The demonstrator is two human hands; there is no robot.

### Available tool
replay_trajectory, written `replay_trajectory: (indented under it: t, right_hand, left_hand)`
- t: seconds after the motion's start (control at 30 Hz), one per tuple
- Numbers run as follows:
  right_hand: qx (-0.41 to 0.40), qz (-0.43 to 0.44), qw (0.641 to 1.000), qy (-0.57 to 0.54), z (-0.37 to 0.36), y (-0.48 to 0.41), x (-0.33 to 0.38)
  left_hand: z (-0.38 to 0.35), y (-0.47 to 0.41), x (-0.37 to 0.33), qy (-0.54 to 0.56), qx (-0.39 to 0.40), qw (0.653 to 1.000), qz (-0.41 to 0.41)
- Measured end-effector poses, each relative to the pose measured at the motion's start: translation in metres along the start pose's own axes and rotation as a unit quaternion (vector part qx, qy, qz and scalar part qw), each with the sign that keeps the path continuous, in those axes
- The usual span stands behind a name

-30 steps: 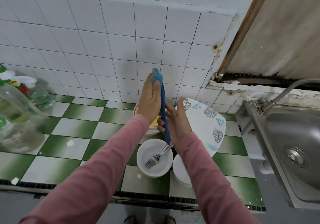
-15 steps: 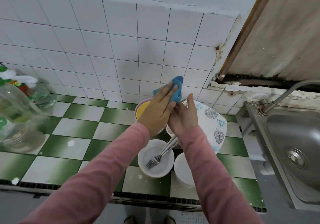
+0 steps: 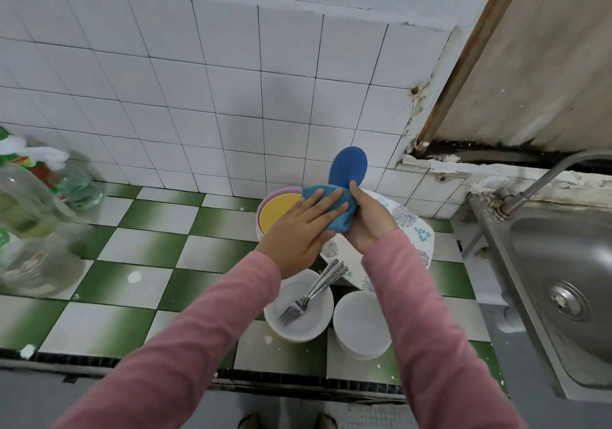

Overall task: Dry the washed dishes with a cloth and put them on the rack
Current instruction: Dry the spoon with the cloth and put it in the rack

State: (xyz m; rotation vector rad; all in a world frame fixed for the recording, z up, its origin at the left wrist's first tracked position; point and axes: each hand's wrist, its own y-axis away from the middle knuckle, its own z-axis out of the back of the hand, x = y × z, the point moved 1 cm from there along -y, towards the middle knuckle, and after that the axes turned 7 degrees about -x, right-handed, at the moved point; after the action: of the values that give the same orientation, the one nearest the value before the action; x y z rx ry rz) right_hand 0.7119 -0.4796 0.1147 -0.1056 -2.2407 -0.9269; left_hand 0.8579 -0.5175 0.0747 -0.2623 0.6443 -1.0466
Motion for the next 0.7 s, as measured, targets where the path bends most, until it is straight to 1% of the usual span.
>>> replay_trajectory:
  t: [0.1,0.27,0.37,0.43,0.47,0.5,0.53,0.6,0.67,0.7]
  right_hand:
    - [-0.002,-0.001,1.000,0.013,0.002,0.002,0.010]
    - [0.018,0.052,0.998,-0.002,0.007,-0.001,0.027]
    - [0.011,0.068,0.997,-0.027,0.008,-0.003,0.034]
    - [0.006,0.082,0.996,-0.038,0.009,-0.001,0.039]
    - [0.002,0.090,0.995,-0.038,0.010,-0.001,0.041]
    - [-0.003,0.098,0.995,-0.034,0.010,0.000,0.043]
    - [-0.009,0.106,0.994,-0.022,0.011,0.002,0.043]
    - [-0.028,0.131,0.990,0.033,0.012,0.006,0.040]
    - [-0.049,0.163,0.979,0.109,0.012,0.009,0.033]
    - [-0.057,0.173,0.972,0.145,0.012,0.010,0.028]
  left_hand:
    - [-0.001,0.004,-0.002,0.020,0.007,1.000,0.004]
    - [0.003,0.004,-0.009,0.100,-0.021,0.994,0.031]
    - [0.005,0.001,-0.017,0.157,-0.055,0.982,0.094]
    - [0.006,-0.004,-0.019,0.220,-0.063,0.960,0.161]
    - [0.007,-0.006,-0.022,0.255,-0.069,0.944,0.197]
    - [0.009,-0.009,-0.024,0.293,-0.081,0.921,0.244]
    - [0.012,-0.013,-0.027,0.334,-0.102,0.889,0.296]
    - [0.016,-0.018,-0.028,0.396,-0.146,0.813,0.401]
    - [0.015,-0.021,-0.022,0.440,-0.155,0.730,0.499]
    - [0.013,-0.022,-0.017,0.466,-0.160,0.687,0.534]
